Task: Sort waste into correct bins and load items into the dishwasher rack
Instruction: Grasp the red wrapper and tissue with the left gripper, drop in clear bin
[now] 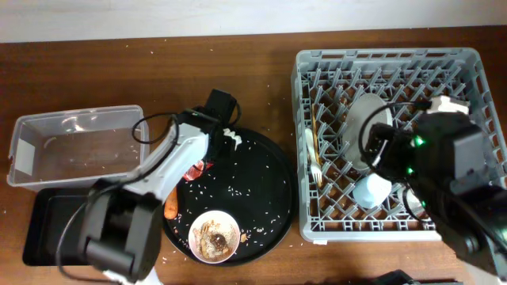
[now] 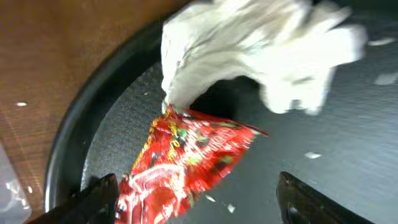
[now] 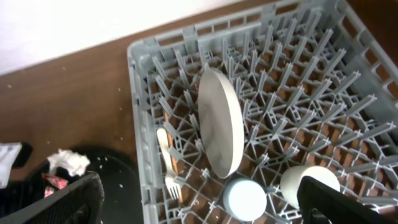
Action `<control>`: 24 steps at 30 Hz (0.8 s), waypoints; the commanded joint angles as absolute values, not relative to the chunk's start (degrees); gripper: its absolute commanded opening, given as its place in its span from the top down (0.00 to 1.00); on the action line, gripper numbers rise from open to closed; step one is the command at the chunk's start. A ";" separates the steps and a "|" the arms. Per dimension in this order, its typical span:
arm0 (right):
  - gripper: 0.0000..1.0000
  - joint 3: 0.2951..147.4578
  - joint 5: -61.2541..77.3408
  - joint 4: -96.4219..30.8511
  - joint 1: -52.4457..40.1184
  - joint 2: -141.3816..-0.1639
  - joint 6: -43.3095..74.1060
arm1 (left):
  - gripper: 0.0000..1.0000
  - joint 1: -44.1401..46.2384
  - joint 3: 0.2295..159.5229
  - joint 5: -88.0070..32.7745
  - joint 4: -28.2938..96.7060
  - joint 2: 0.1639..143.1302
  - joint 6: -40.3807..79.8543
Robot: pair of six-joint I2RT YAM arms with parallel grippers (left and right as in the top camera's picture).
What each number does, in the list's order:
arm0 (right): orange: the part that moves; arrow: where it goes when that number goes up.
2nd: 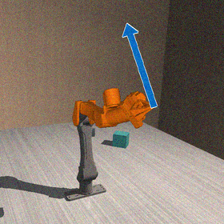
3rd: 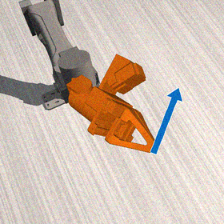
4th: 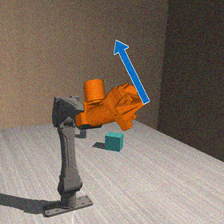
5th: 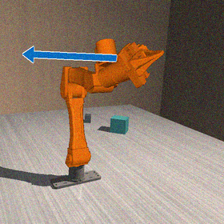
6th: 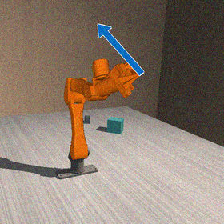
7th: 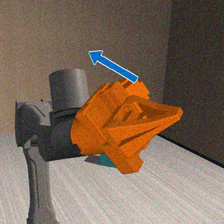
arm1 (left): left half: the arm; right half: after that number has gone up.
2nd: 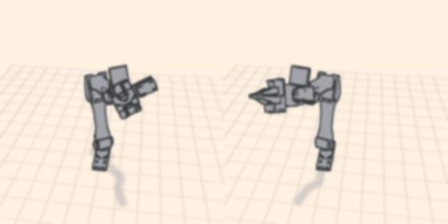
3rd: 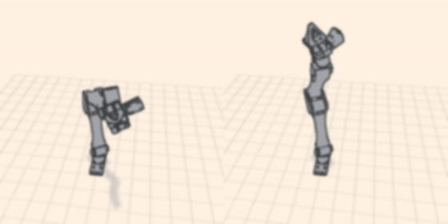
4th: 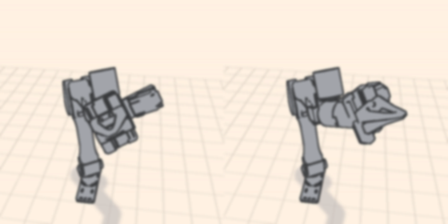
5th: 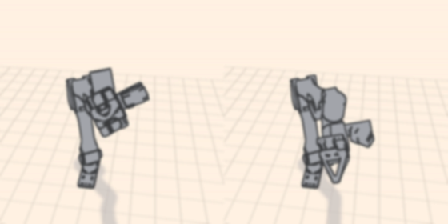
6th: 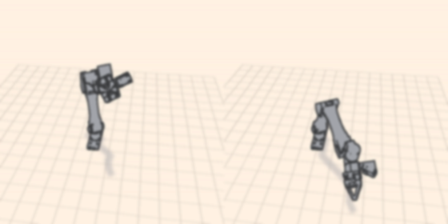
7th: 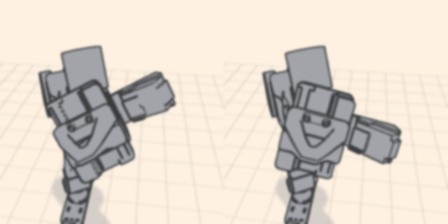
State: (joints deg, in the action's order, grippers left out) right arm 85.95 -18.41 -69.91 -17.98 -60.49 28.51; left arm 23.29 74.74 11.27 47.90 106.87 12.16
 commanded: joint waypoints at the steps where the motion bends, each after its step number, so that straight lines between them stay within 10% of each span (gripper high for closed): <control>1: 0.01 85.76 -18.70 -69.91 -17.61 -66.22 28.80 | 0.39 20.78 74.83 14.55 44.99 115.66 7.64; 6: 0.01 86.48 -18.28 -65.45 -17.56 -66.74 26.55 | 1.00 16.97 74.87 8.54 46.70 116.14 7.64; 13: 0.01 86.48 -24.67 -62.24 -17.56 -47.37 22.72 | 1.00 17.54 75.59 6.48 57.17 90.21 8.27; 15: 0.01 86.46 -24.67 -62.35 -17.56 -47.62 22.72 | 0.57 18.98 72.95 5.45 58.15 91.09 8.32; 24: 0.01 86.46 -24.67 -62.37 -17.56 -47.62 22.72 | 0.43 19.11 45.19 2.17 34.00 92.20 10.87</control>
State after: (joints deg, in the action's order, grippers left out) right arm 86.56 -23.57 -62.50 -17.87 -47.62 23.31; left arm 19.00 48.07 2.90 37.98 92.16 10.20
